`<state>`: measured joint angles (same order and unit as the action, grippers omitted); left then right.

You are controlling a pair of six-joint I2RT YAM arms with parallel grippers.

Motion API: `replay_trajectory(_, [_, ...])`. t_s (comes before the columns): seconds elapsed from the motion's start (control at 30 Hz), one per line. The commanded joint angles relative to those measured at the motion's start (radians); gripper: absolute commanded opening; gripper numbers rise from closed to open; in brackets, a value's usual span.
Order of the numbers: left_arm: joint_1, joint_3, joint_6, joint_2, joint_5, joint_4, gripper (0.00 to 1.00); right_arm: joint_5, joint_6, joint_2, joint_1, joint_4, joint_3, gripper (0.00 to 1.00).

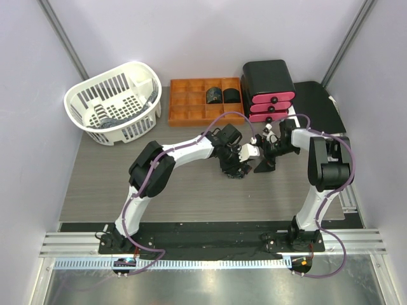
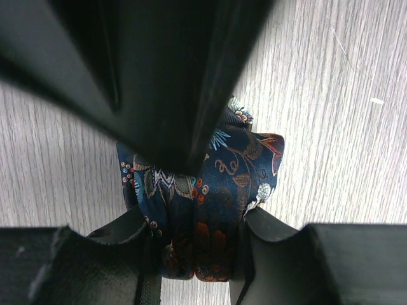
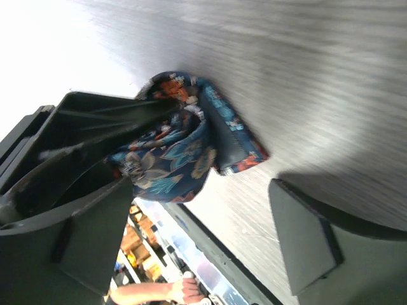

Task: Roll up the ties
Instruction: Roll the tie at the center of the board.

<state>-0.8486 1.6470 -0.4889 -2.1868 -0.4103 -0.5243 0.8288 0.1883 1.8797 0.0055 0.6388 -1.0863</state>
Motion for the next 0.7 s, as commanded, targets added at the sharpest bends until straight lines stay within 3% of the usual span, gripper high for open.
replay_trajectory(0.0, [-0.004, -0.009, -0.023, -0.088, 0.082, -0.138, 0.12, 0.024, 0.0, -0.001, 0.008, -0.094, 0.057, 0.97])
replay_trajectory(0.1, [-0.003, -0.01, -0.022, -0.094, 0.079, -0.141, 0.11, 0.042, 0.028, 0.035, 0.008, -0.169, 0.094, 0.97])
replay_trajectory(0.43, [-0.004, 0.002, -0.031, -0.113, 0.067, -0.151, 0.11, 0.056, 0.088, 0.068, 0.007, -0.353, 0.163, 0.71])
replay_trajectory(0.67, [-0.003, -0.004, -0.033, -0.11, 0.068, -0.157, 0.1, -0.112, -0.016, -0.042, -0.039, -0.219, 0.128, 0.82])
